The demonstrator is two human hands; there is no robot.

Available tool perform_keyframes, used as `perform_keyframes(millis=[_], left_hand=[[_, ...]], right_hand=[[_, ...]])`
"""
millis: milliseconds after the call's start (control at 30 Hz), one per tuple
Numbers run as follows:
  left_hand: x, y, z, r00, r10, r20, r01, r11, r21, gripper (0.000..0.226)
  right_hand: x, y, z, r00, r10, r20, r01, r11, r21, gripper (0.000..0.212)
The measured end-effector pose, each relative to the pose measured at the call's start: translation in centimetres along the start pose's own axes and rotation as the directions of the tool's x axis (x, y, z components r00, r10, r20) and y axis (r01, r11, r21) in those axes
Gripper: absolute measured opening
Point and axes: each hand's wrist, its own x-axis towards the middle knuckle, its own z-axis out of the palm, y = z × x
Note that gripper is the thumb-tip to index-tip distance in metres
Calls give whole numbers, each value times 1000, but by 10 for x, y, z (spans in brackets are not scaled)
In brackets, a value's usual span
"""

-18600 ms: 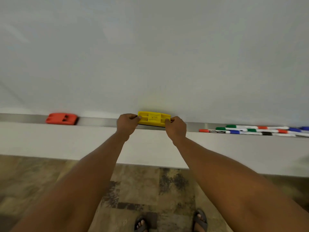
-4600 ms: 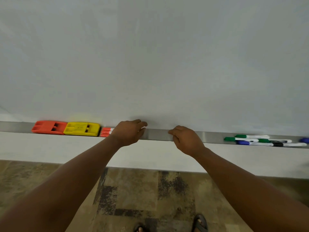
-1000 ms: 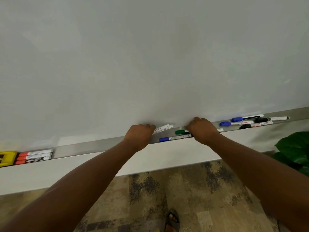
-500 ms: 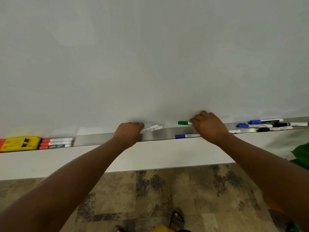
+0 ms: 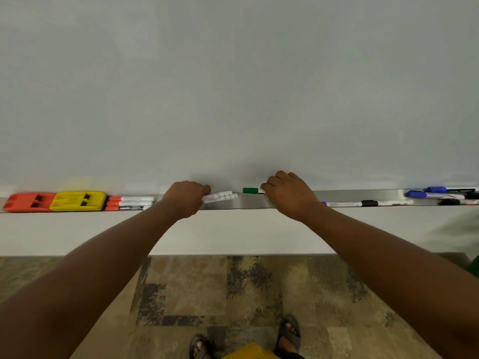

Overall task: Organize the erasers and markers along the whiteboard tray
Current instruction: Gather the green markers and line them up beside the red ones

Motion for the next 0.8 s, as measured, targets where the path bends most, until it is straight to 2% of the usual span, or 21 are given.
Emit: perform_keyframes(millis=[200,433,800], left_hand=[[-24,-43,8,998,-25,59,26,1000,-14,27],[-37,-83,12,996,34,87,-39,998,52,34],[-40,-104,28,988,107,108,-112,993,38,45]], right_hand=[[34,-52,3,1000,-8,6,7,999,52,23],[60,-86,4,1000,-11,-15,12,999,46,18],[80,-114,7,999,16,-48,-15,999,37,19]])
